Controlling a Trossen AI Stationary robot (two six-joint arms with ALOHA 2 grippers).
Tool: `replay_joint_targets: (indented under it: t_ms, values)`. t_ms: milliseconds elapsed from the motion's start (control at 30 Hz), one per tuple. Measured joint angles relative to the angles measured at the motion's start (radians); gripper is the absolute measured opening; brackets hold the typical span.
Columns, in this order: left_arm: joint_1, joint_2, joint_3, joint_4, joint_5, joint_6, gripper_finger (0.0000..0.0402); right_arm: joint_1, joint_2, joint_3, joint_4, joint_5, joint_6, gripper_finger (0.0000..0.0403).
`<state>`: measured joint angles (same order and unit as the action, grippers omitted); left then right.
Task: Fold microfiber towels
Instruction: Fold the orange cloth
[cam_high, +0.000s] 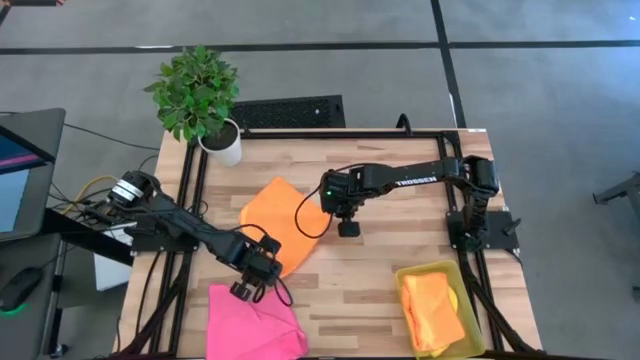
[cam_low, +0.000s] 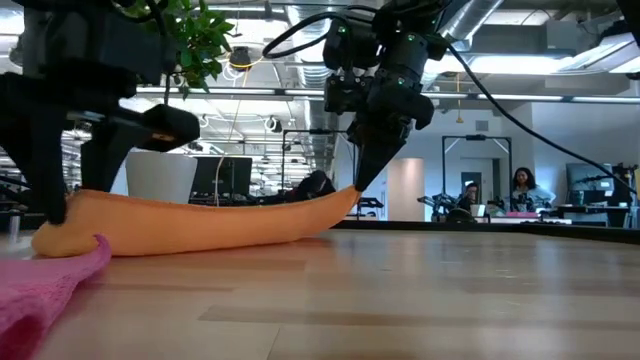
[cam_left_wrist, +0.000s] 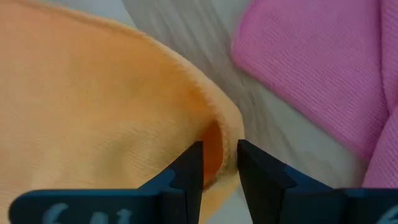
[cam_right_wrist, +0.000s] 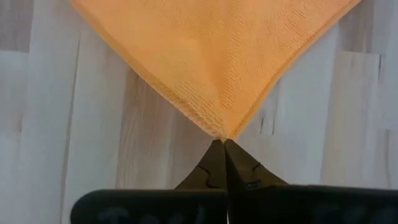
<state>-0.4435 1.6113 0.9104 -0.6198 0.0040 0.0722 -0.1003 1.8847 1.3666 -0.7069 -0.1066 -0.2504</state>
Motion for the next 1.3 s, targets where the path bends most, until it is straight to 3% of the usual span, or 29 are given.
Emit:
replay_joint_targets:
  t_ms: [300,533,733,833,1100,1300]
  values:
    - [-0.004,-0.007,0.025,-0.111,0.192,-0.135,0.0089,-0.01,0.0,0.0,-0.012,-0.001,-0.003,0.0003]
    - [-0.009,-0.007,0.025,-0.11,0.122,-0.205,0.0086,-0.02,0.0,0.0,-0.011,-0.001,-0.008,0.0003]
    - [-0.009,-0.007,0.025,-0.135,0.157,-0.277,0.0012,-0.02,0.0,0.0,-0.012,-0.001,-0.01,0.0004]
    - [-0.009,-0.007,0.025,-0.132,0.178,-0.333,0.0005,-0.02,0.0,0.0,-0.015,-0.002,-0.011,0.0003]
    - [-0.008,-0.009,0.025,-0.126,0.312,-0.633,0.0001,-0.018,0.0,0.0,-0.065,-0.012,-0.011,0.0003]
    - [-0.008,-0.086,0.026,-0.126,0.267,-0.853,0.0,-0.013,-0.018,0.0,-0.163,-0.012,0.012,0.0002]
